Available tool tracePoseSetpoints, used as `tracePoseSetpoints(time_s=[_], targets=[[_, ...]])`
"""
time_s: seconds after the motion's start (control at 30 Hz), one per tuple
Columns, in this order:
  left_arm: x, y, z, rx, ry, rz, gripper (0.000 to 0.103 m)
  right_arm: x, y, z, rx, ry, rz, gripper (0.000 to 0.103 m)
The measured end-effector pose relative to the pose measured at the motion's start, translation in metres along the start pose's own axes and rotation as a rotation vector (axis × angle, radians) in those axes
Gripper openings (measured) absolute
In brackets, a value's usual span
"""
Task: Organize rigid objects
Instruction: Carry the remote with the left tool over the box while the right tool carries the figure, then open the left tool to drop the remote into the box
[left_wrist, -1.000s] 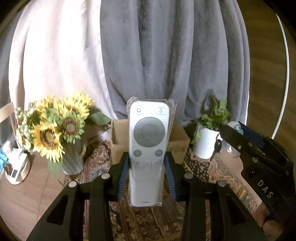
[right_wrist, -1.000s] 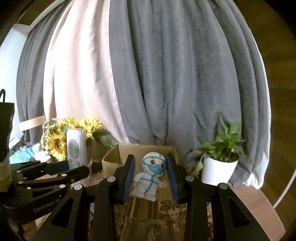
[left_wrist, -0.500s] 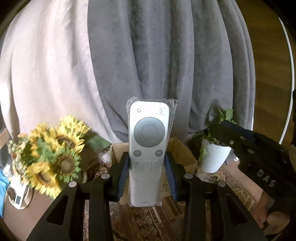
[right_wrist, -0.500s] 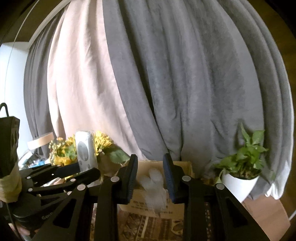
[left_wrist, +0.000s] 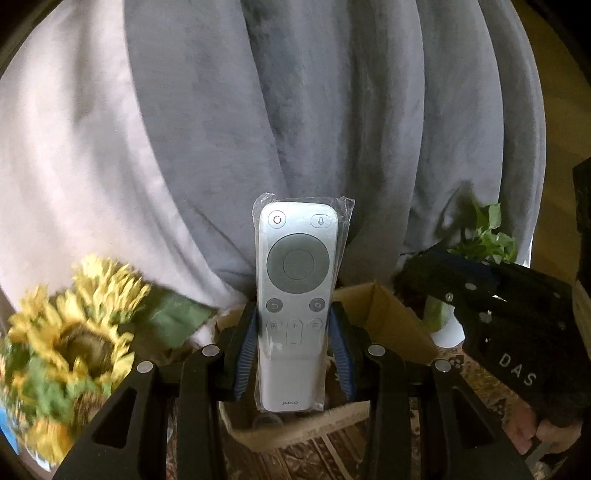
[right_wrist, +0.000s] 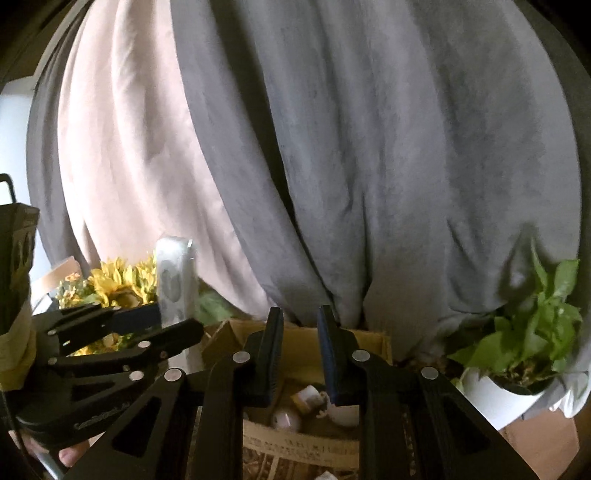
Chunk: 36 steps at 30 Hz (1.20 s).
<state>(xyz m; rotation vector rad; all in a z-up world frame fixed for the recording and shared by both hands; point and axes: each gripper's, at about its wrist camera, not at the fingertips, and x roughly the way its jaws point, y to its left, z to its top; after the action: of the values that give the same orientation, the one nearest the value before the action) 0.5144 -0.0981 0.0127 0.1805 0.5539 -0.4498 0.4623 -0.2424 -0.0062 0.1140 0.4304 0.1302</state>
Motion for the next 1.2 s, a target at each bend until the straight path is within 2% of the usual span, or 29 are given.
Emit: tracePoseSetpoints(time_s=[0.2,0.43,0.73,0.93,1.1,1.2], targets=[[0.031,-0.003,0.007,0.104,0.063,-0.005,0.038,0.027,-0.009,0.002,0.023,0.040,0.005,0.021],[0.061,-0.011,0.001,0.206,0.145,-0.015,0.038,0.050,-0.019,-0.008,0.045,0.104,-0.004,0.021],[0.090,-0.019,-0.014,0.210,0.249,-0.048,0.038,0.063,-0.028,-0.024,0.061,0.149,0.000,0.021],[0.100,-0.021,-0.024,0.222,0.313,-0.046,0.044,0.065,-0.032,-0.028,0.066,0.171,-0.008,0.021],[0.092,-0.020,-0.027,0.187,0.283,-0.034,0.047,0.064,-0.033,-0.031,0.075,0.181,-0.010,0.021],[0.082,-0.017,-0.027,0.160,0.248,-0.004,0.058,0.061,-0.034,-0.033,0.088,0.180,-0.006,0.021]])
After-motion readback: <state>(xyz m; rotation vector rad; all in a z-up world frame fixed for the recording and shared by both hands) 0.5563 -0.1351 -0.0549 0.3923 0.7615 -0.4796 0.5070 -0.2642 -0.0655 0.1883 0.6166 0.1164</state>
